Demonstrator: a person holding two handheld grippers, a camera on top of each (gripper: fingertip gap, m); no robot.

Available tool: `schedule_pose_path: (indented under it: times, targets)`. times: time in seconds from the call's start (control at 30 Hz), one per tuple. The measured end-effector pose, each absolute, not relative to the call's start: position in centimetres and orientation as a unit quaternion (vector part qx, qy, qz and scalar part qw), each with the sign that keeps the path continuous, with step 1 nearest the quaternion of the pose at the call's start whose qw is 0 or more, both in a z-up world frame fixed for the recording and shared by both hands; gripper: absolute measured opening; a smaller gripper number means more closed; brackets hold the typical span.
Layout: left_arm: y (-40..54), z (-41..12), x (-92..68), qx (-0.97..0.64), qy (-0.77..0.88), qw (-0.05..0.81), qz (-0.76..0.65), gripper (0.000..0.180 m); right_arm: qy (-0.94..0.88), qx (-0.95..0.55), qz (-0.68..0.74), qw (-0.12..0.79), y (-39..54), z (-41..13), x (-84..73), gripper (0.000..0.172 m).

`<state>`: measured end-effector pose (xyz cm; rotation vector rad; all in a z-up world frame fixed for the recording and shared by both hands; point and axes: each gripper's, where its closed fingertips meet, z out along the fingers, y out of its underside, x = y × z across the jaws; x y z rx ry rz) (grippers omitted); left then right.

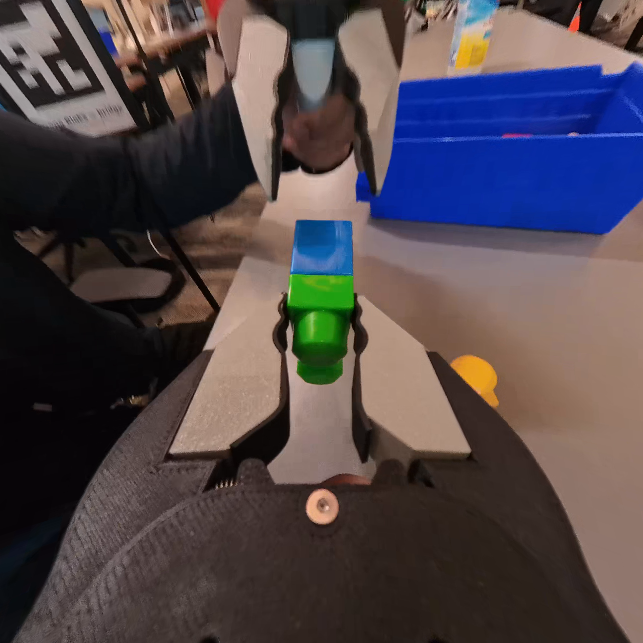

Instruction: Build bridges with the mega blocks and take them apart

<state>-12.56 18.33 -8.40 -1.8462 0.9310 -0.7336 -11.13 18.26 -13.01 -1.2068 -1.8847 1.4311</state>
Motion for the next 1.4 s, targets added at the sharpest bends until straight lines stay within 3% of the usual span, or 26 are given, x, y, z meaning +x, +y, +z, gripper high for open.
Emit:
schedule_pose_path:
  times: [0.17, 0.33, 0.53, 0.87, 1.03, 1.2, 1.4]
  targets:
    - [18.1, -12.7, -11.1, -0.797, 0.418, 0.348, -0.262, 0.045, -0.702, -0.449, 0.497, 0.241, 18.1, -14.0, -11.4, 0.032]
    - [18.8, -14.4, -10.6, -0.803, 0.419, 0.336, -0.256, 0.035, -0.700, -0.446, 0.502, 0.245, 18.4, -13.6, -11.1, 0.032]
    - [18.6, -13.8, -10.5, -0.780, 0.390, 0.374, -0.316, 0.033, -0.668, -0.442, 0.549, 0.239, 18.5, -12.2, -11.1, 0.032]
    - [20.2, -9.0, -13.3, -0.686, 0.265, 0.528, -0.425, 0.034, -0.591, -0.467, 0.603, 0.263, 21.6, -10.1, -11.0, 0.055]
    - [20.8, -9.0, -13.1, -0.679, 0.246, 0.538, -0.435, 0.034, -0.577, -0.468, 0.618, 0.257, 21.5, -10.1, -11.5, 0.057]
    - [21.2, -9.1, -12.7, -0.674, 0.239, 0.543, -0.440, 0.034, -0.584, -0.471, 0.612, 0.250, 21.4, -10.7, -11.6, 0.033]
    - [21.1, -11.6, -12.7, -0.707, 0.265, 0.497, -0.427, 0.035, -0.593, -0.473, 0.597, 0.262, 21.9, -10.5, -11.2, 0.032]
